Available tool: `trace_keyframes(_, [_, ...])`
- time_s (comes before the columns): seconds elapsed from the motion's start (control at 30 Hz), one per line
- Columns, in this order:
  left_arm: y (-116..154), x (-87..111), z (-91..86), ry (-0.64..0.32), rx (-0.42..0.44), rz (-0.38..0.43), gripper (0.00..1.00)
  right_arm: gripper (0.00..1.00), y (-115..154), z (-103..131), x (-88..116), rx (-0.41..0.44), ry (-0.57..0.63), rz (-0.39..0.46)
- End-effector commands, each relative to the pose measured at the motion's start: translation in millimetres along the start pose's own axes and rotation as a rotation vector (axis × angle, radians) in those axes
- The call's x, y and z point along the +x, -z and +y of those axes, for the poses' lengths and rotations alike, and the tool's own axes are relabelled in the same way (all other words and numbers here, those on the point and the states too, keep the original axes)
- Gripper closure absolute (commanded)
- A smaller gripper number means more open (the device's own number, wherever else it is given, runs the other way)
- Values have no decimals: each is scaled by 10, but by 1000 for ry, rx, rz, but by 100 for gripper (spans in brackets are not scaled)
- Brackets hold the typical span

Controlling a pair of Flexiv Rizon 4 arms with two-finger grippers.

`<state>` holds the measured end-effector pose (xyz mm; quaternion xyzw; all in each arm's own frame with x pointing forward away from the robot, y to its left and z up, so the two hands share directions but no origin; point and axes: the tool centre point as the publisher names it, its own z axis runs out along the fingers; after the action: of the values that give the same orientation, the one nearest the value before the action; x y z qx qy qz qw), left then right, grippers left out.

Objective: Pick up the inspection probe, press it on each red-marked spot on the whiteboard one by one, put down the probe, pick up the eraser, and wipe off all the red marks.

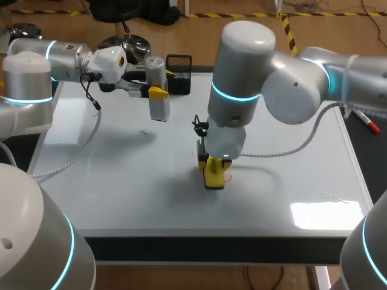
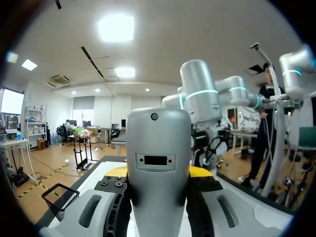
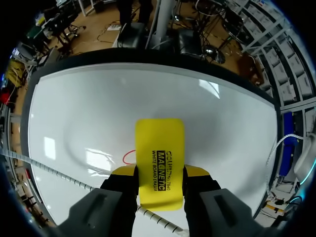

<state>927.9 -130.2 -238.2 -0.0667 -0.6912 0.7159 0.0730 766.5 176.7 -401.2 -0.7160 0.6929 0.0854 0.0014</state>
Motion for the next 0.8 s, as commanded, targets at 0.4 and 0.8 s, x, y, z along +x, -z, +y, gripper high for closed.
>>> trace_keyframes(0.4, [-3, 6, -10, -2, -1, -2, 100, 100, -190, -97, -27, -32, 29, 11])
trace_keyframes(0.8, [-3, 6, -10, -2, -1, -2, 100, 100, -299, -90, 9, -50, 27, 23])
